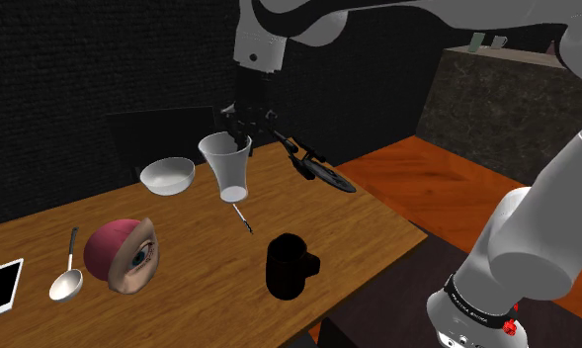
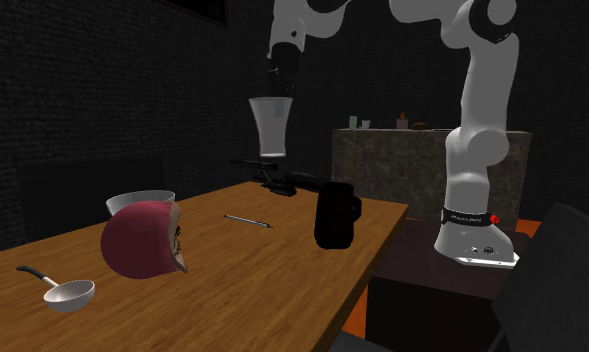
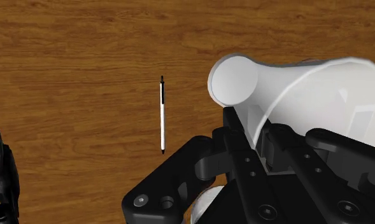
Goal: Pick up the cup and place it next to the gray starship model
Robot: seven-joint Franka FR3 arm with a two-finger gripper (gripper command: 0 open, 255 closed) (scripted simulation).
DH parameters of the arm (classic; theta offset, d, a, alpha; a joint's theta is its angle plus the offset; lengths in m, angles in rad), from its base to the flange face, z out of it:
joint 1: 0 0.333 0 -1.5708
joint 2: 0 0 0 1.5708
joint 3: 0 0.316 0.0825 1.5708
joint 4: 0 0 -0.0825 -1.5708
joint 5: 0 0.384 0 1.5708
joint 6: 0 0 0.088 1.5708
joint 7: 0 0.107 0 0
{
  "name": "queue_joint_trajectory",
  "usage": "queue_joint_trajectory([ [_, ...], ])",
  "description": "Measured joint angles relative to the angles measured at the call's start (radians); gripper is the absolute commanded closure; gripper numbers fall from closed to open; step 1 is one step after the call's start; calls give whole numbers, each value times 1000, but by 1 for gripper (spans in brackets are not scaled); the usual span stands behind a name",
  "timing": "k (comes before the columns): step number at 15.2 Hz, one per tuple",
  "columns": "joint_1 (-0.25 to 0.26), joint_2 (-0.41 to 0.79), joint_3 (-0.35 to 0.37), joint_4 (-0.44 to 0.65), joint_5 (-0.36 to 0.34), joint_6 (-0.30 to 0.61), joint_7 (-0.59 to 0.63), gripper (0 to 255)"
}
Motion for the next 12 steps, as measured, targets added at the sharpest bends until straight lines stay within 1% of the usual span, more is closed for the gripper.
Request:
queue_joint_trajectory([
  [5,-35,-163,-69,-166,41,-25,-115,255],
  [8,-50,-242,-110,-245,49,-42,-173,255],
  [12,-76,-346,-179,-331,41,-87,-257,255],
])
